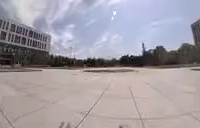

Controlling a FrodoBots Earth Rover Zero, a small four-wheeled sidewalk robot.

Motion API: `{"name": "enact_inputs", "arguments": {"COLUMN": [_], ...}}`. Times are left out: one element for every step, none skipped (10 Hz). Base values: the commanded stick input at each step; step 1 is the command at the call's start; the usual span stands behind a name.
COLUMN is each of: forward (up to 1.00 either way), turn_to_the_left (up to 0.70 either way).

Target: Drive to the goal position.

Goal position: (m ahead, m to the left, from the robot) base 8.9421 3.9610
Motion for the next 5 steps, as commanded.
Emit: {"name": "enact_inputs", "arguments": {"forward": [0.70,0.70,0.70,0.70,0.70], "turn_to_the_left": [0.00,0.00,0.00,0.00,0.00]}}
